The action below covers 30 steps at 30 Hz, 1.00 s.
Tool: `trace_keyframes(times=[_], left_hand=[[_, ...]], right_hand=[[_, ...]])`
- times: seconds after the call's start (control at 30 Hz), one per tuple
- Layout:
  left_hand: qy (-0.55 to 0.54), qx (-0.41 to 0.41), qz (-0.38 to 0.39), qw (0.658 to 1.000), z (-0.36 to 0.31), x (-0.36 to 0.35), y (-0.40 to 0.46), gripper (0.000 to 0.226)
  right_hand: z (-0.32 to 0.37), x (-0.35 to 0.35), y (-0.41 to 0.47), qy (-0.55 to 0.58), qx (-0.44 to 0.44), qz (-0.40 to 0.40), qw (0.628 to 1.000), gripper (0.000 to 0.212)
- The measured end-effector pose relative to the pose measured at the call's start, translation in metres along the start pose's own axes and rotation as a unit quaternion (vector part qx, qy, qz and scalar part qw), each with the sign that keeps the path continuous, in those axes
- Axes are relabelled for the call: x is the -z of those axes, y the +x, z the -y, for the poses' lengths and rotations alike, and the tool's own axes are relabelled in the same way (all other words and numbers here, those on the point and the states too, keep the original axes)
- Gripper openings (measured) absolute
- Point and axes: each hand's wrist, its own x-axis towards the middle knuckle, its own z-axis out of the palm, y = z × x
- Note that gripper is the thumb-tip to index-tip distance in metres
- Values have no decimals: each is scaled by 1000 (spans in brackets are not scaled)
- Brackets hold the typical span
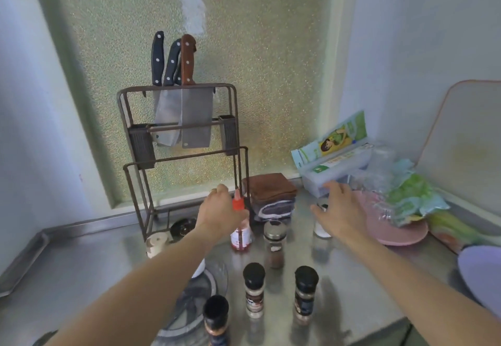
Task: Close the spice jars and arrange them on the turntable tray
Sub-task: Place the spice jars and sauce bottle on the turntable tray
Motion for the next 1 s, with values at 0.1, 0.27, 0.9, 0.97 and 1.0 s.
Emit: trace_keyframes(times=[0.1,0.27,0.9,0.97,1.0], left_hand=[[16,13,31,999,0,-17,18,56],[19,22,57,998,-3,-27,35,34],[-54,-3,-38,998,11,112,-30,38],[-41,2,-44,998,25,133,-48,40],[-35,6,-45,998,32,140,-58,41]], right_hand=[[-23,-20,15,10,-34,22,999,55],[-42,-45,28,-8,-42,88,995,55],[50,44,-14,140,83,-5,987,51],[80,56,-32,161,114,13,980,57],[95,59,-41,173,129,25,976,58]])
